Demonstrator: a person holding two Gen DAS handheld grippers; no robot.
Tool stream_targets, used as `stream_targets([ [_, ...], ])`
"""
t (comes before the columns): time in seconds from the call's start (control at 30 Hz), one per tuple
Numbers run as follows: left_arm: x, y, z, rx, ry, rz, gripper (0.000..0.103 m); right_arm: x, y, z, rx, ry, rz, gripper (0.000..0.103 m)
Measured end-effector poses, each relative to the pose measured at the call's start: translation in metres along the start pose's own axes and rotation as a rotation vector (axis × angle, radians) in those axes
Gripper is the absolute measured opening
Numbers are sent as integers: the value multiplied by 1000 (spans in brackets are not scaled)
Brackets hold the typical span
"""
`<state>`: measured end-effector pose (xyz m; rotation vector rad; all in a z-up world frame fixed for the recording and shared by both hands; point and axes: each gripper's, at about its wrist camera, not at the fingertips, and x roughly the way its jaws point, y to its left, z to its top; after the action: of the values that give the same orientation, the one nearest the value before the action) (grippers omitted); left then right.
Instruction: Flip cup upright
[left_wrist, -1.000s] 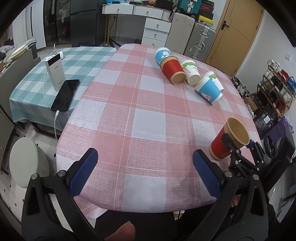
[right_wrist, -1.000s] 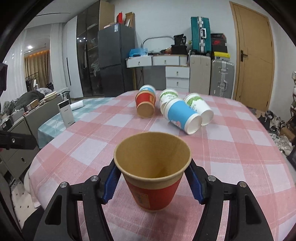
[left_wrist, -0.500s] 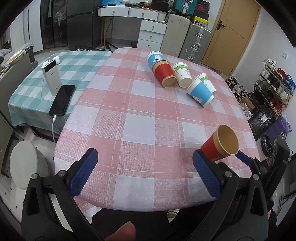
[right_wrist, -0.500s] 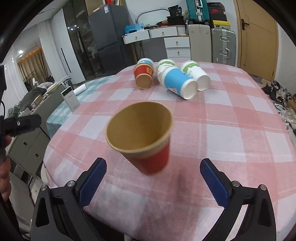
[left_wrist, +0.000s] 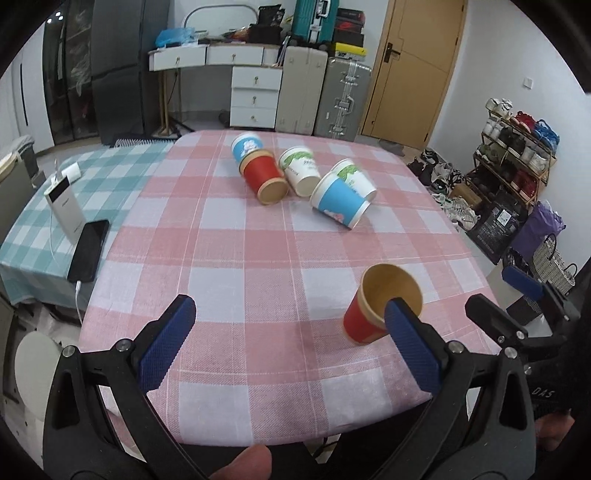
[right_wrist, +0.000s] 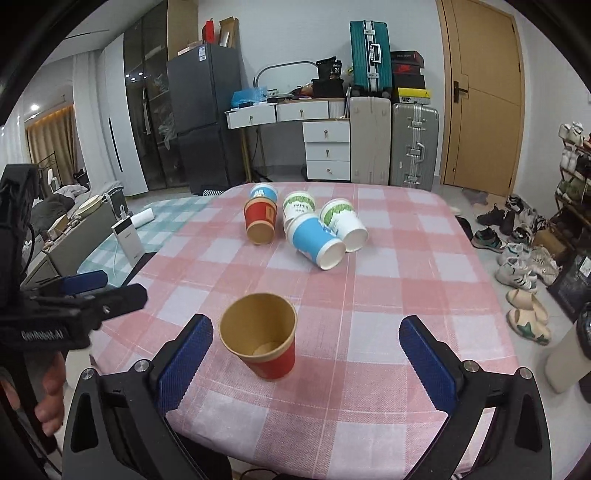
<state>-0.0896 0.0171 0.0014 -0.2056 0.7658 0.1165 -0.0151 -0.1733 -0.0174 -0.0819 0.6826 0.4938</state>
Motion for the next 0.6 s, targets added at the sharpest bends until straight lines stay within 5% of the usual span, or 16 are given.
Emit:
stream_targets([
  [0.17,-5,-11,8,58,-36,70,102,-7,1,5,18,-4,-3,103],
  [0.6,-10,-16,4,48,-71,84,102,-8,-3,5,76,-8,44,103],
])
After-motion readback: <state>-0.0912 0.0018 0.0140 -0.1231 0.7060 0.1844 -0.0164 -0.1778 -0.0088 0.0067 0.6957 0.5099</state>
